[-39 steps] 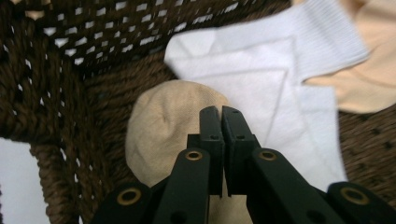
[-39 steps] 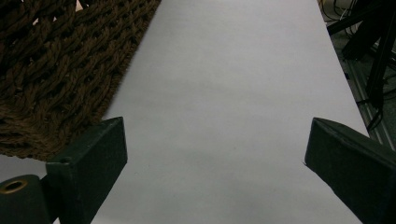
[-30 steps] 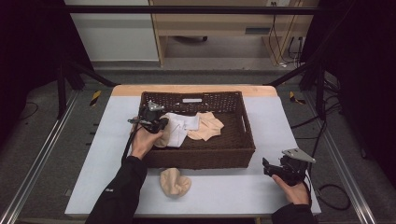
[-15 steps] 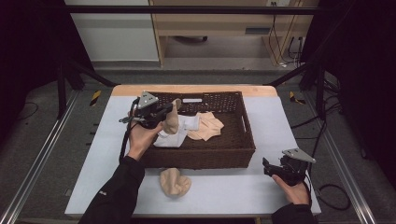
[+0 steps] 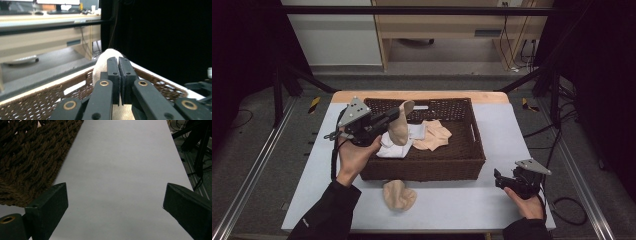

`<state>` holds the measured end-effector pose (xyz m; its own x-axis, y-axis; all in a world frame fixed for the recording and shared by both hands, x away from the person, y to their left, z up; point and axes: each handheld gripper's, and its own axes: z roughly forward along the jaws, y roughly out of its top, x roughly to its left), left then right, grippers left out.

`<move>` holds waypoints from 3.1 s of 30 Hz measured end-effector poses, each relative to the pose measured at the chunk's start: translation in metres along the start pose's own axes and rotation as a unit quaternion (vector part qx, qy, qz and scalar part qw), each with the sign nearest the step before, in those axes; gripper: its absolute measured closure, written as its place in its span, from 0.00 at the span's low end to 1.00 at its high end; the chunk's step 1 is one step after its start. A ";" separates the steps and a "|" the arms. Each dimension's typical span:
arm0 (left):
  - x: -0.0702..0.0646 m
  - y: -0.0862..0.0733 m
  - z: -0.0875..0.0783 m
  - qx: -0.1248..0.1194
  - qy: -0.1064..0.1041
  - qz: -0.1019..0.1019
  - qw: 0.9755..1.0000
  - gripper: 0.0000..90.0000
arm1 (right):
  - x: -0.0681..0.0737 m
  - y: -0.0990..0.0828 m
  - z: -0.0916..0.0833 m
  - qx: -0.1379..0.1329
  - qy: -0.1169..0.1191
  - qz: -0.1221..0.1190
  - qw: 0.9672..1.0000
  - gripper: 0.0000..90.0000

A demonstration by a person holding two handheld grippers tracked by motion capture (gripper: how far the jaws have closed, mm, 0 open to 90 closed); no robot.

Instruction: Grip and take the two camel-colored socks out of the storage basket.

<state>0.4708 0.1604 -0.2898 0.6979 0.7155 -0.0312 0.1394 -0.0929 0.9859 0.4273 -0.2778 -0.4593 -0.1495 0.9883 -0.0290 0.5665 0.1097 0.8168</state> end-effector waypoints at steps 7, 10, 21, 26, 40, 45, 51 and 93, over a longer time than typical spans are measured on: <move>-0.025 0.006 -0.026 -0.018 -0.036 0.018 0.999 0.97 | 0.000 0.000 -0.001 -0.001 -0.001 0.002 1.000 0.07; -0.033 0.006 -0.035 -0.026 -0.049 0.020 0.998 0.97 | 0.000 0.000 -0.001 -0.002 -0.001 0.002 1.000 0.07; -0.062 -0.012 -0.047 -0.018 -0.091 0.032 0.995 0.97 | -0.001 0.000 -0.002 -0.002 -0.004 0.002 1.000 0.07; -0.076 -0.028 -0.043 -0.001 -0.113 0.036 0.993 0.97 | 0.000 0.000 -0.002 -0.002 -0.004 0.003 1.000 0.07; -0.101 -0.082 -0.013 0.093 -0.146 0.045 0.984 0.97 | 0.000 0.000 -0.002 -0.002 -0.005 0.003 1.000 0.07; -0.104 -0.109 0.002 0.139 -0.149 0.045 0.978 0.97 | 0.000 0.000 -0.002 -0.001 -0.003 0.002 1.000 0.07; -0.104 -0.140 0.024 0.192 -0.146 0.045 0.969 0.97 | 0.001 0.000 -0.002 0.000 -0.003 -0.001 1.000 0.07; -0.012 -0.169 -0.077 0.162 0.002 -0.027 0.986 0.46 | 0.000 -0.001 -0.001 0.004 -0.007 0.004 1.000 0.06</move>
<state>0.3842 0.2210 -0.4436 0.6806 0.7283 -0.0803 0.3938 -0.2712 0.8783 0.4254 -0.2785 -0.4597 -0.1330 0.9906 -0.0306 0.5742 0.1022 0.8123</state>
